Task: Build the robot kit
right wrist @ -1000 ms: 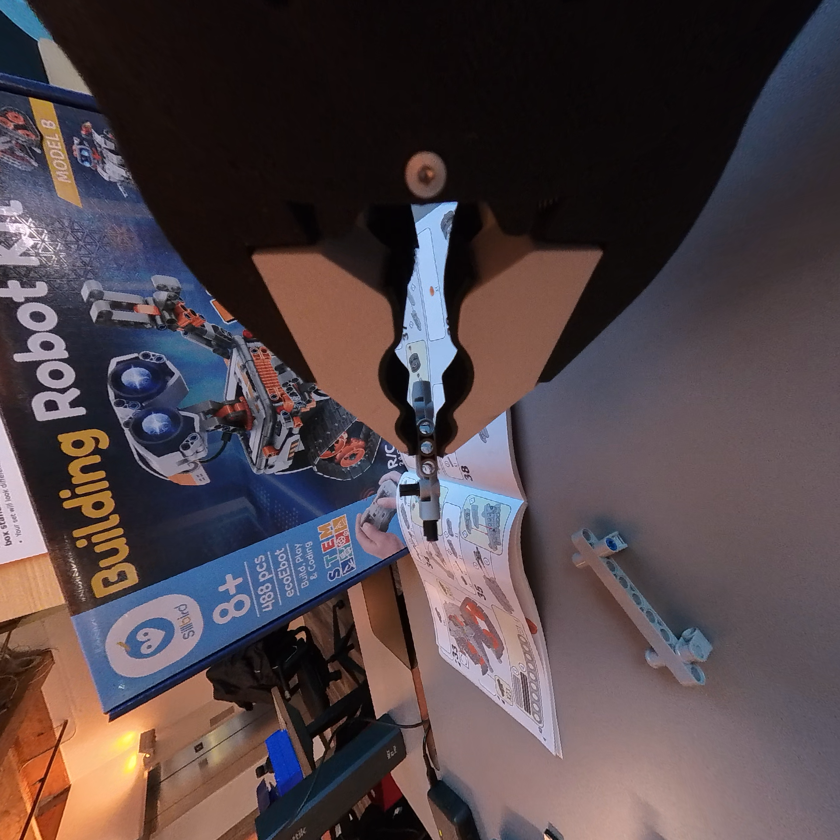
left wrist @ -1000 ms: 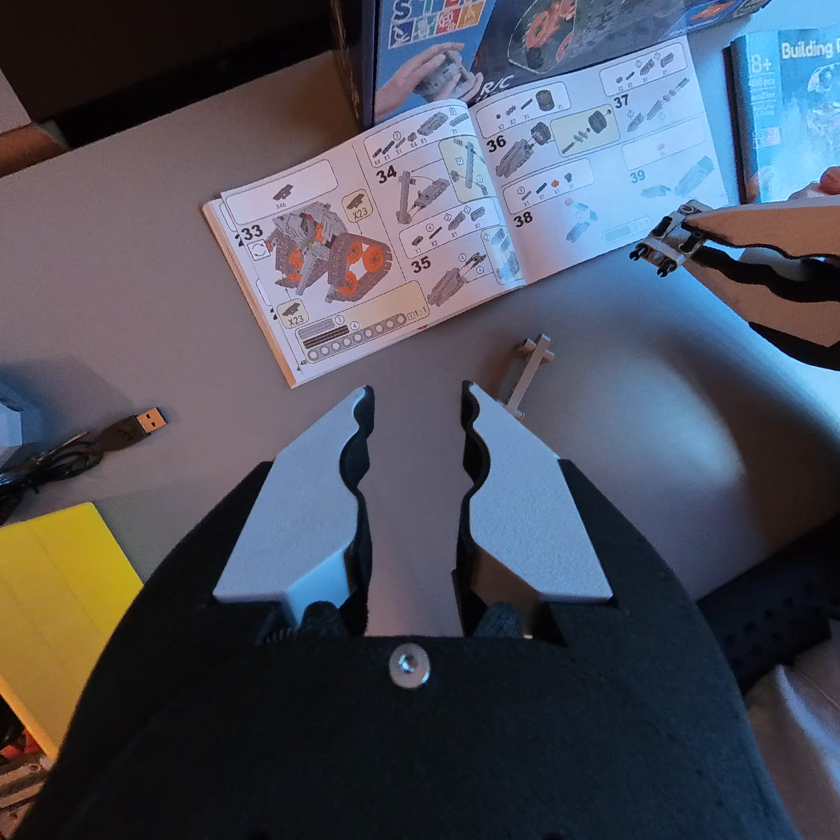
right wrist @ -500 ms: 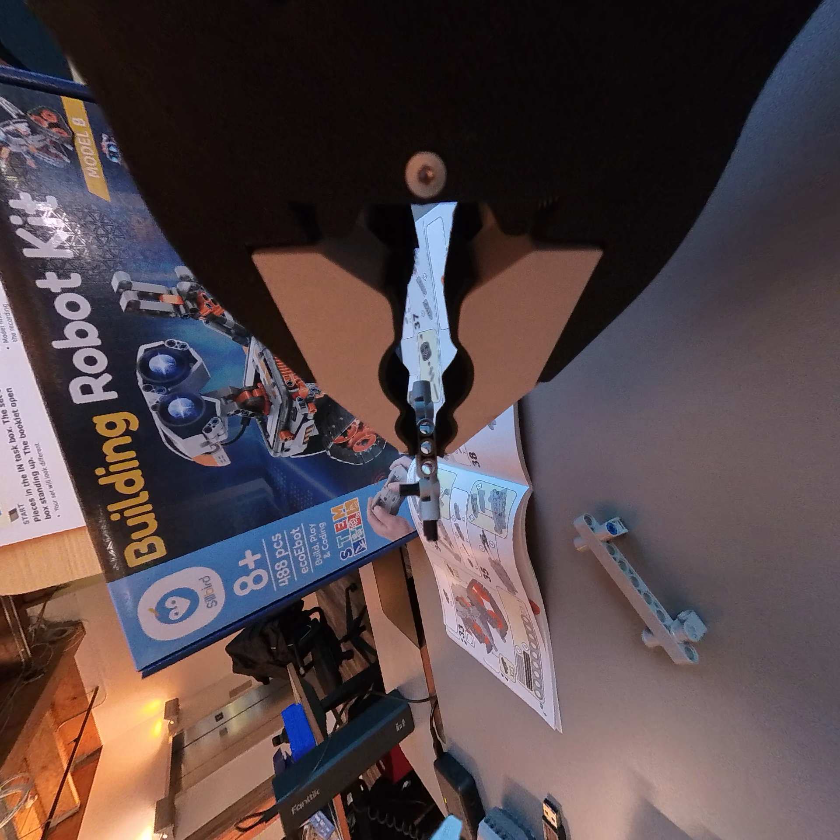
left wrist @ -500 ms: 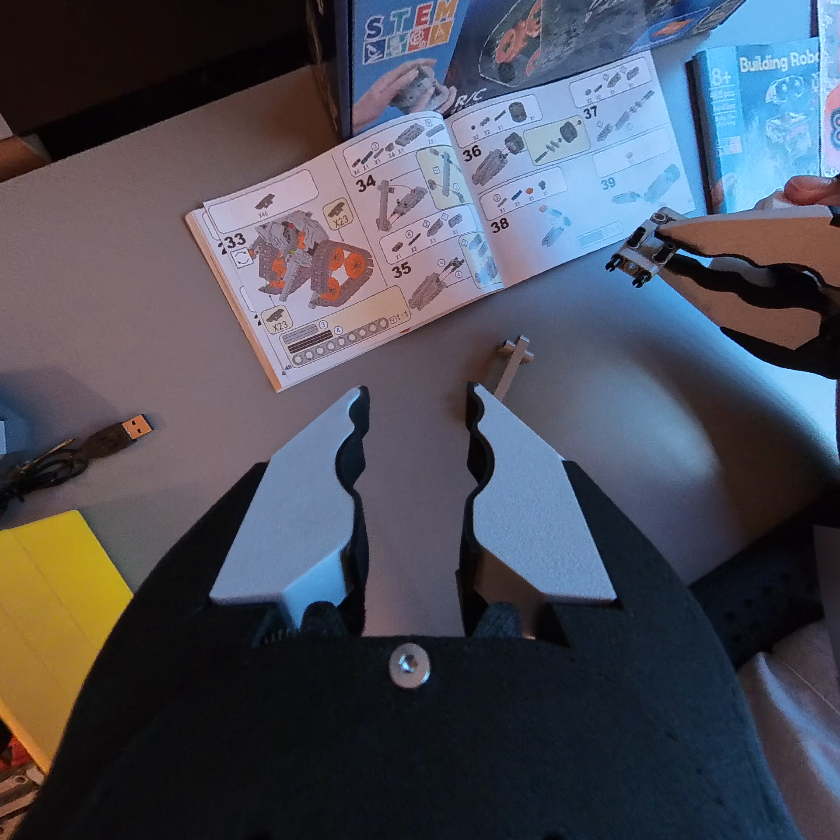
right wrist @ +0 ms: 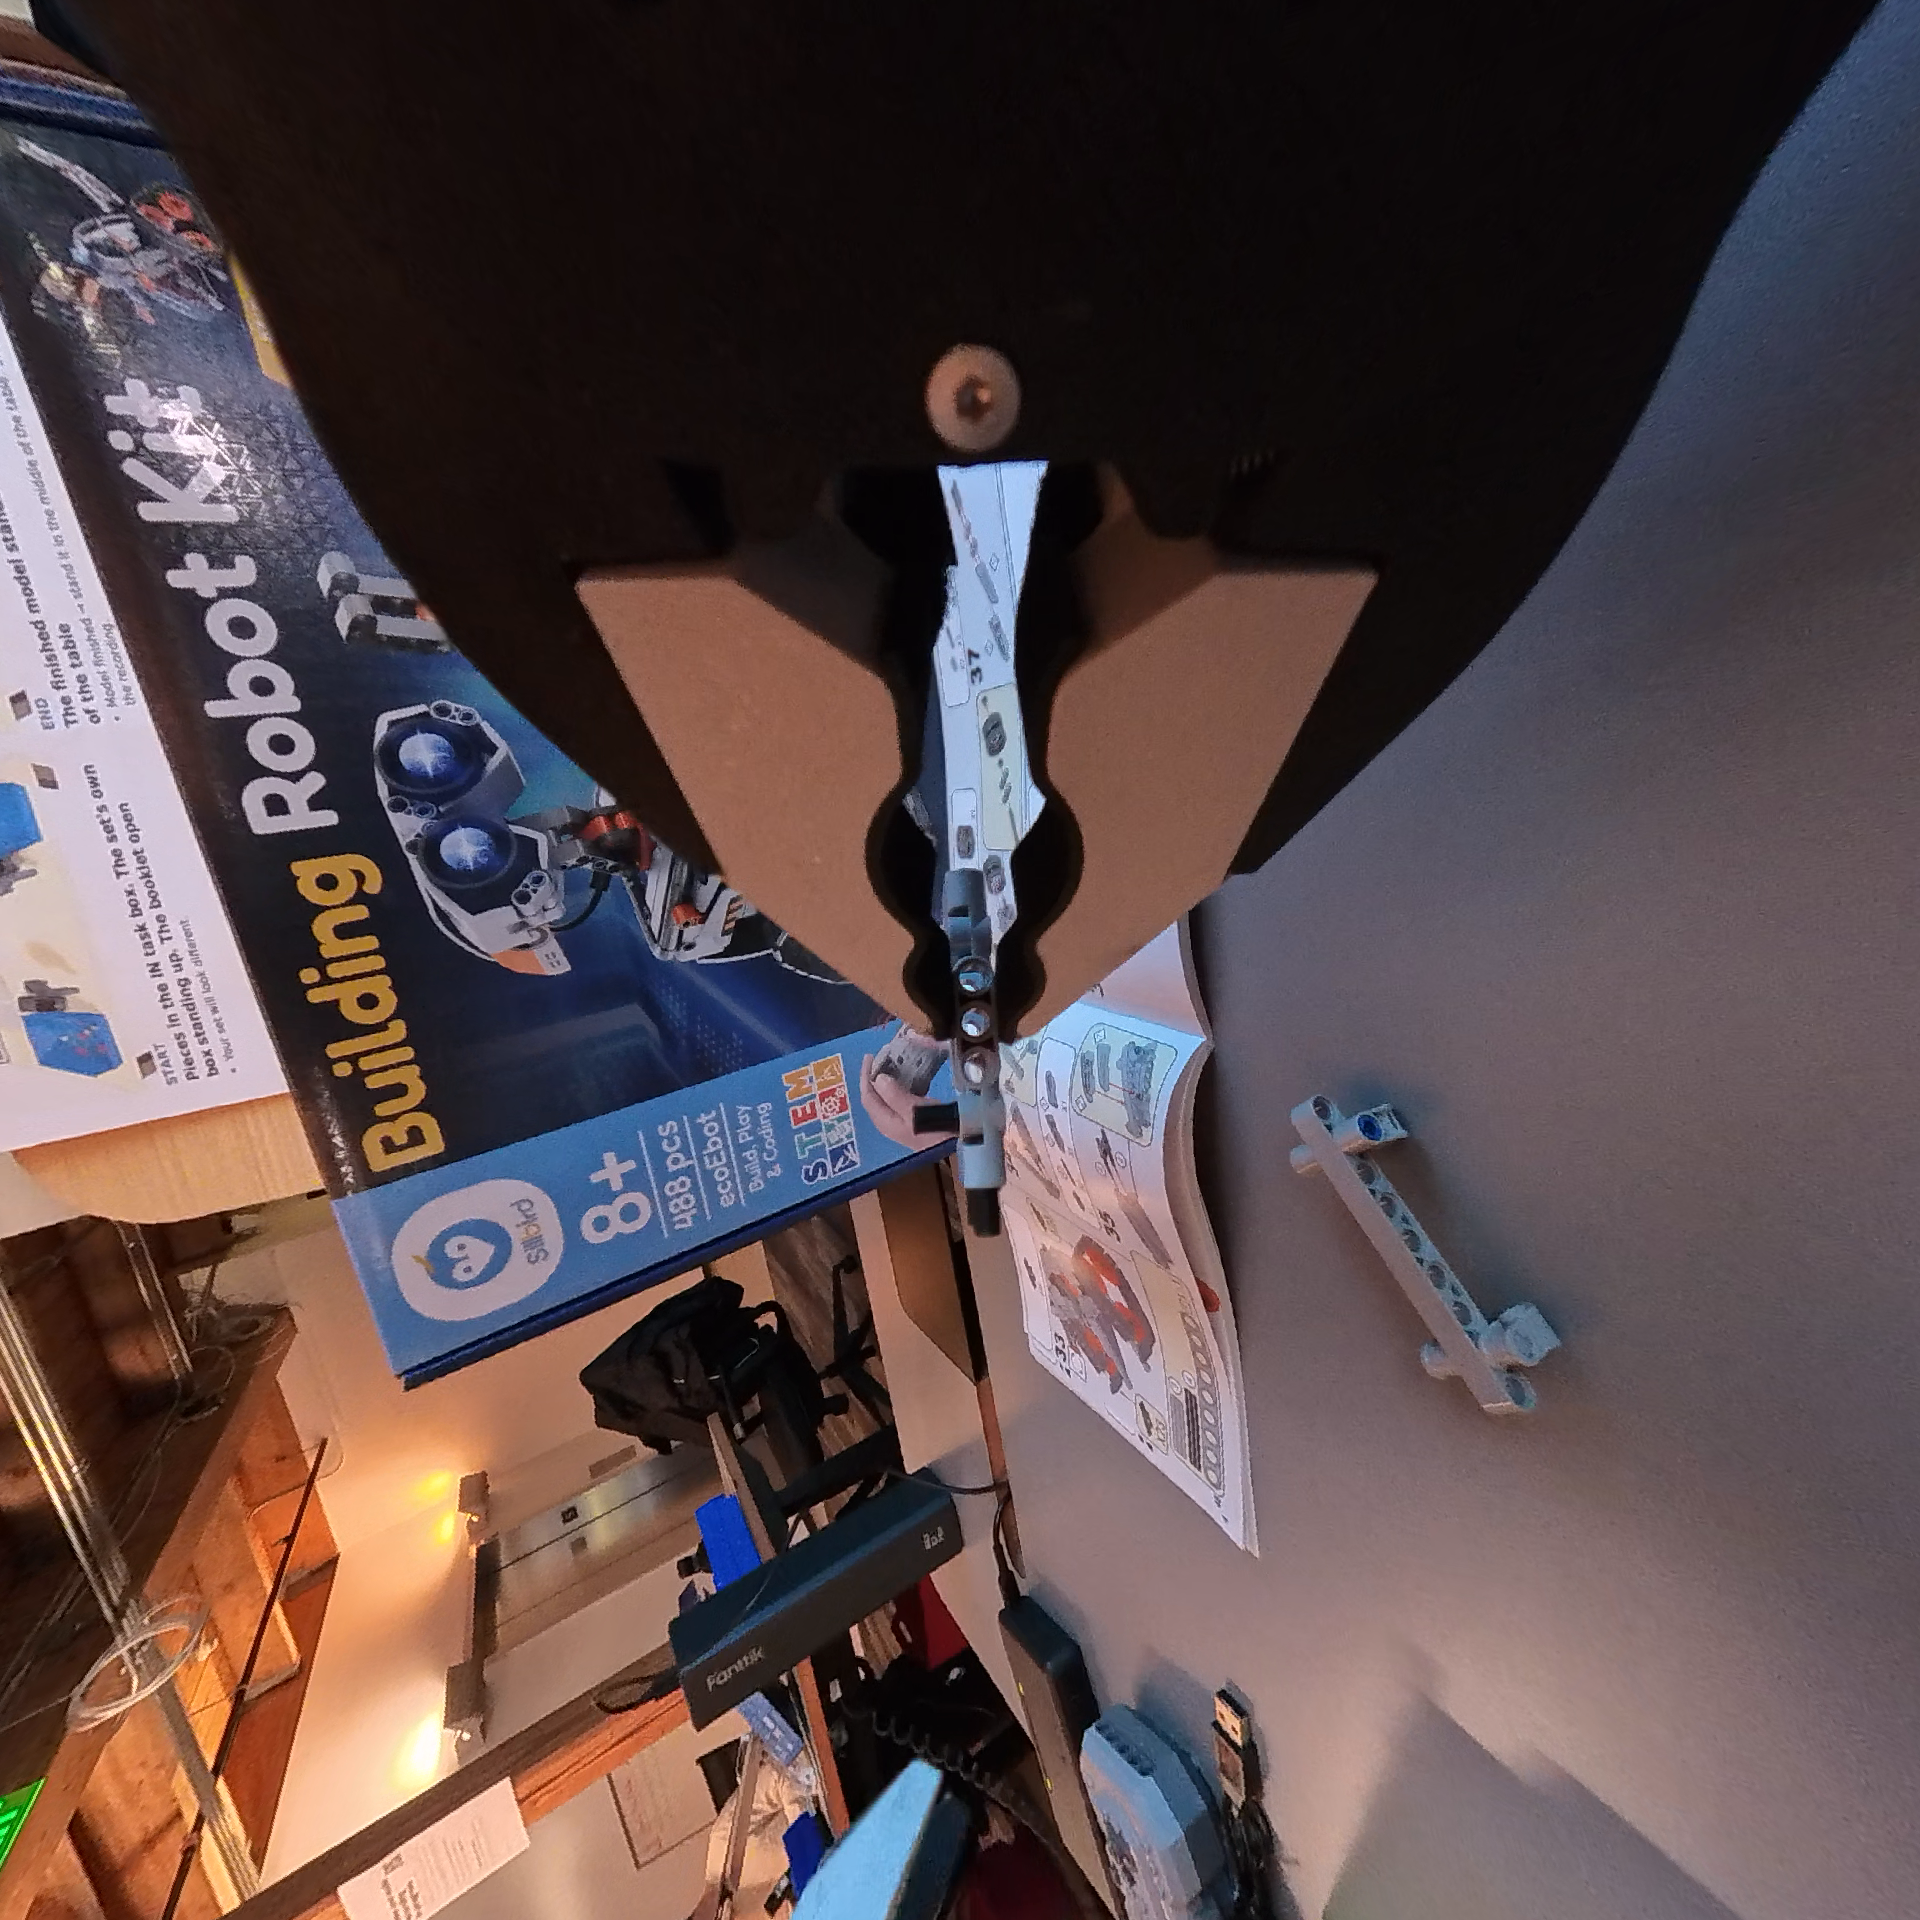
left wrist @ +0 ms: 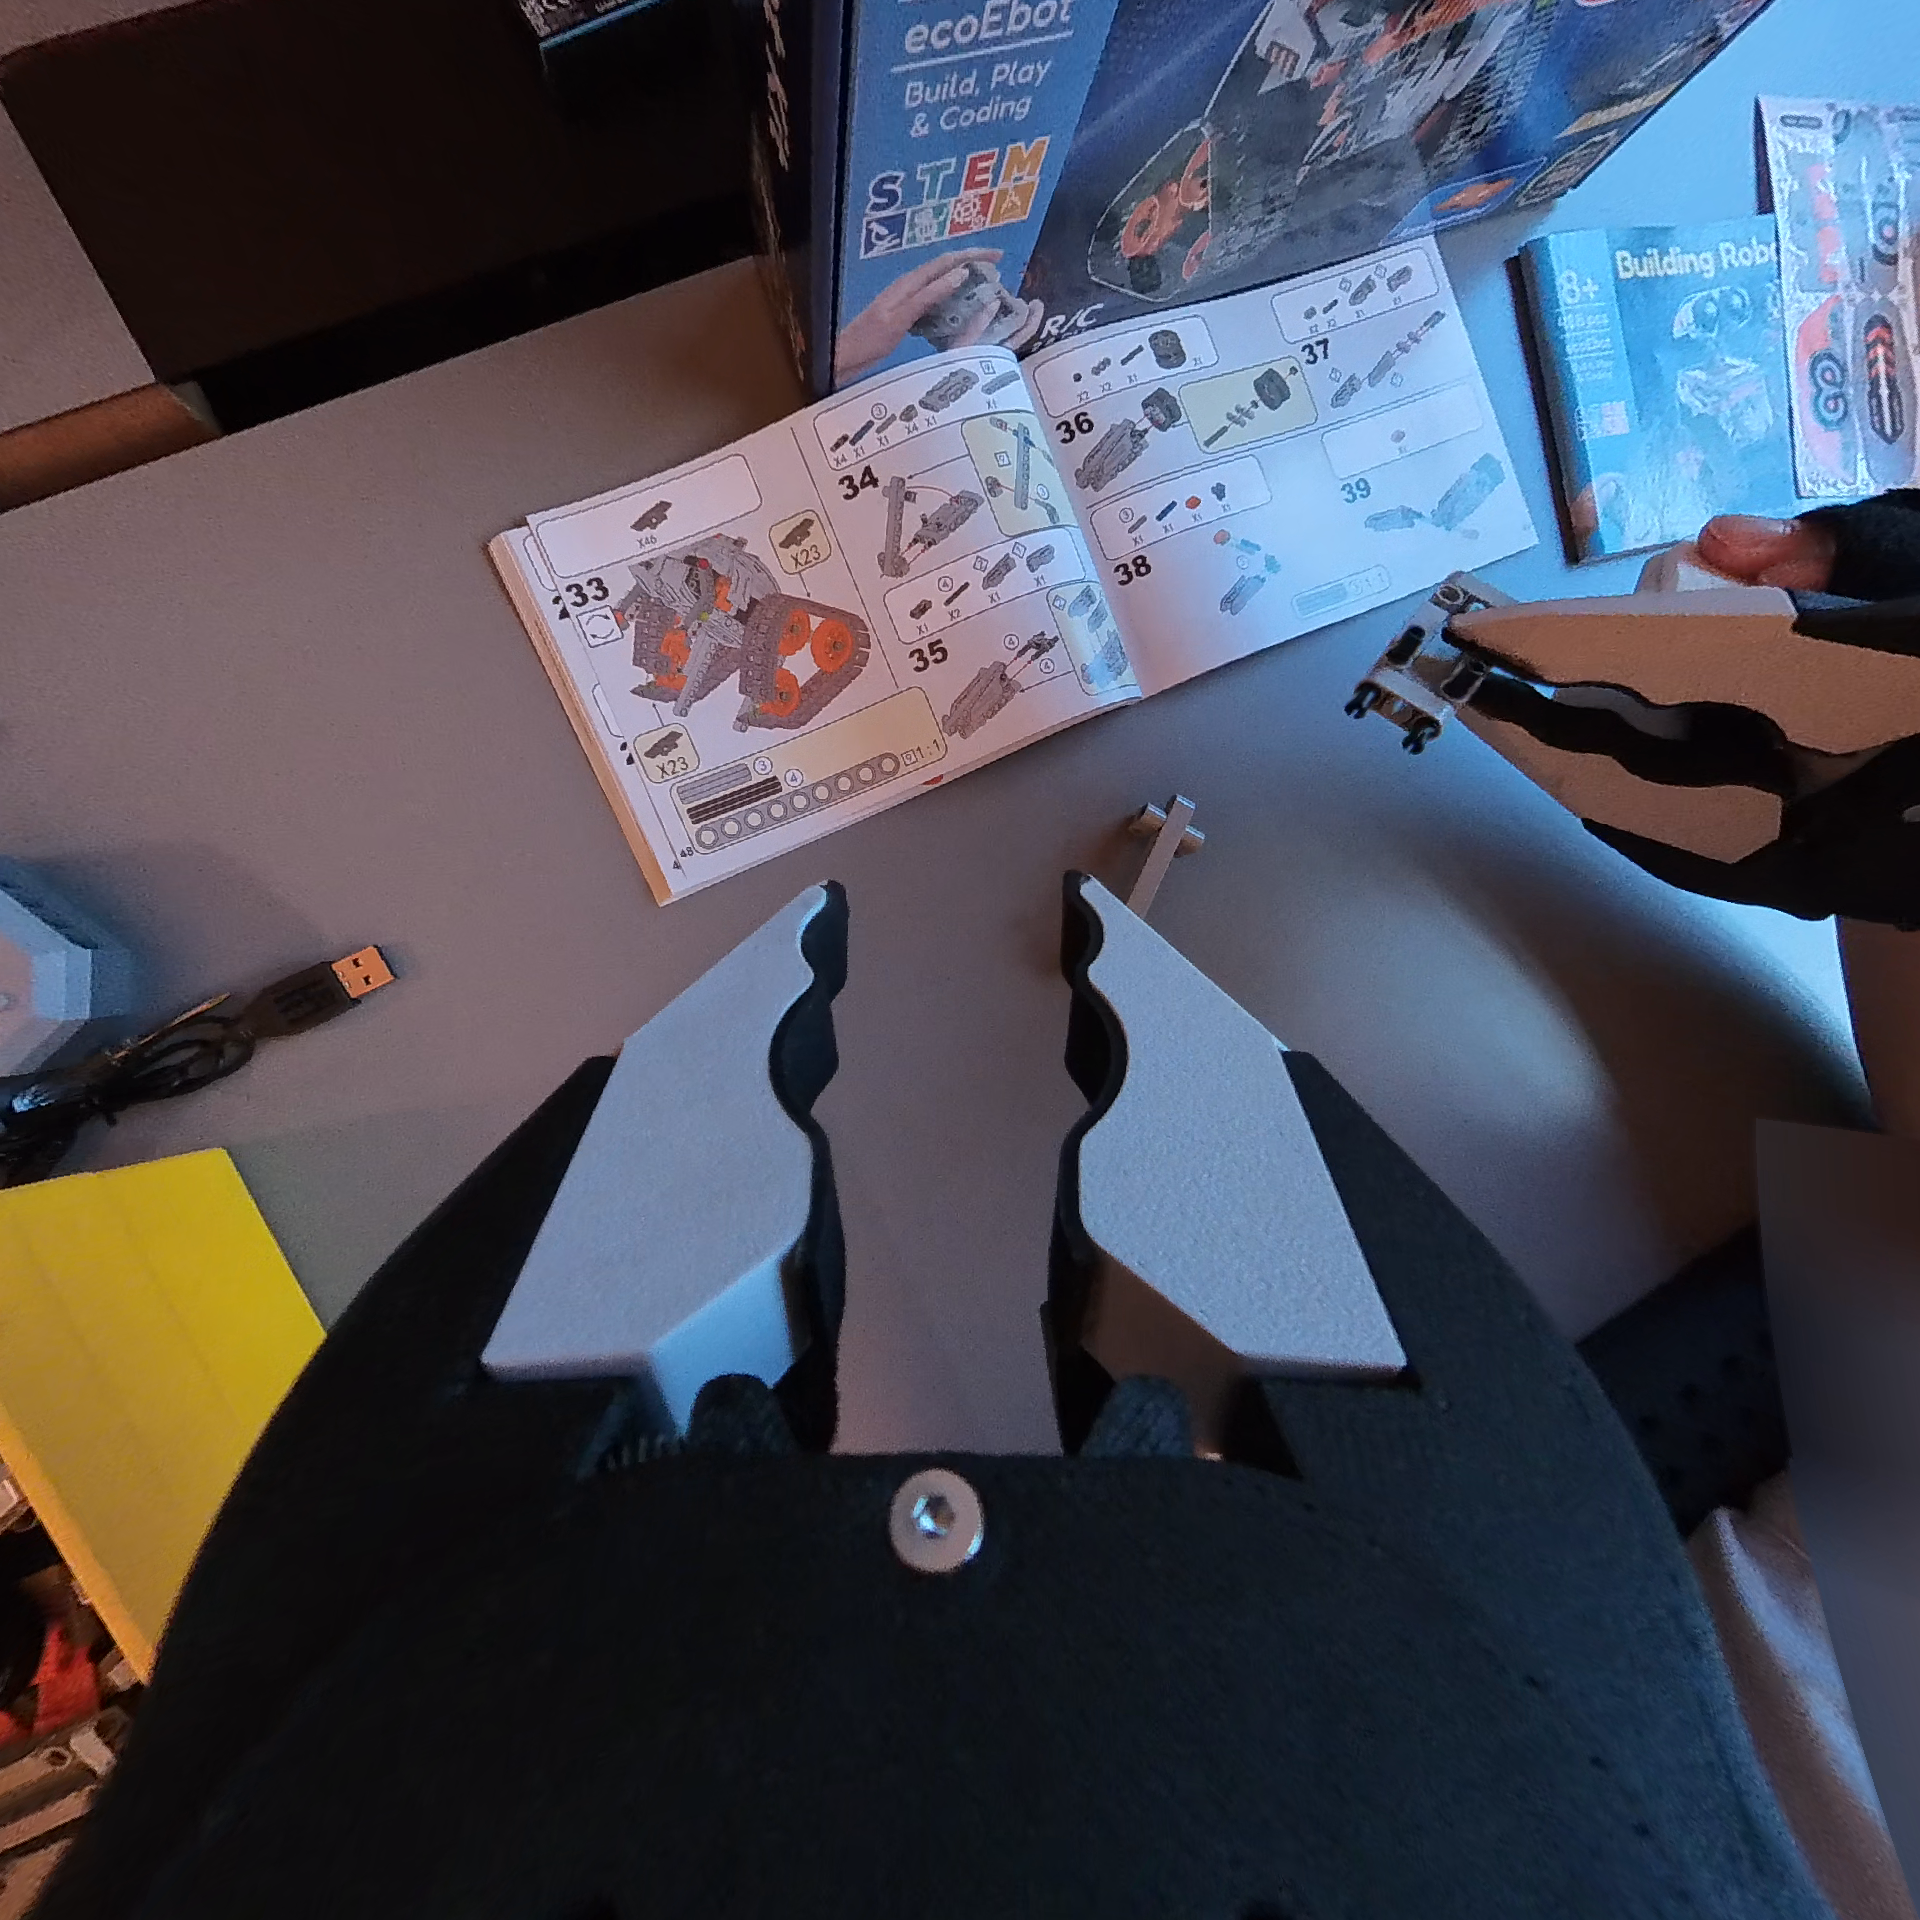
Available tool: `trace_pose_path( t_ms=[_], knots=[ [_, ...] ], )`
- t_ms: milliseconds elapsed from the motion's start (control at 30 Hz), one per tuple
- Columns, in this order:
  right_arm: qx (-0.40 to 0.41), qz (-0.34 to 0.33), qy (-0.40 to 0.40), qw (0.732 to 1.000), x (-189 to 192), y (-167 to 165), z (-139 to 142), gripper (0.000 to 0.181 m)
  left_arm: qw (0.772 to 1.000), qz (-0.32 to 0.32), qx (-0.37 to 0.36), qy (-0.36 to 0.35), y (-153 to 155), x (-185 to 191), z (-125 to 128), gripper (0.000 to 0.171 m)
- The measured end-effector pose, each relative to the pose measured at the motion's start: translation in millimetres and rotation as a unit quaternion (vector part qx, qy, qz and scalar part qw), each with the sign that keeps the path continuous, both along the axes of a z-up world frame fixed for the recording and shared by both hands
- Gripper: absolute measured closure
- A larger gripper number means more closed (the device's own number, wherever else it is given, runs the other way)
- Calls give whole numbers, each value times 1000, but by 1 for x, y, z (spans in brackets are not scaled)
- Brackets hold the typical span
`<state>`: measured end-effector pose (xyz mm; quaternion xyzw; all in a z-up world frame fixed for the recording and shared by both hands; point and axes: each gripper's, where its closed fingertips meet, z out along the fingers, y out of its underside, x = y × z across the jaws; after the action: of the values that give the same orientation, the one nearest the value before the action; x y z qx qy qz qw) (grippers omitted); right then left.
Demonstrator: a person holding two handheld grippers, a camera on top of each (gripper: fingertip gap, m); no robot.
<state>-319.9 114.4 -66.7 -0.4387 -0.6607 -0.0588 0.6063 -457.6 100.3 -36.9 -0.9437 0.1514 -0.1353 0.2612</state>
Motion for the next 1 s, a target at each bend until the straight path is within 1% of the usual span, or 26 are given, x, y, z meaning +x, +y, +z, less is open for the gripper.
trace_pose_path(
  t_ms=[433, 733, 800, 1000],
  knots=[
    [10, 9, 4, 1000, -1, -3, 1, 174, 1000, -5, -14, 5, -1, 1, -6, 133],
    [17, 11, 4, 1000, -1, -4, 2, 174, 1000, -4, -14, 5, -2, 0, -5, 133],
    [25, 14, 6, 1000, -2, -6, 5, 174, 1000, -5, -14, 4, -2, 1, -5, 133],
    [54, 28, 37, 997, -3, -15, 25, 174, 1000, -10, -14, 5, -3, 4, -5, 133]
  ],
)
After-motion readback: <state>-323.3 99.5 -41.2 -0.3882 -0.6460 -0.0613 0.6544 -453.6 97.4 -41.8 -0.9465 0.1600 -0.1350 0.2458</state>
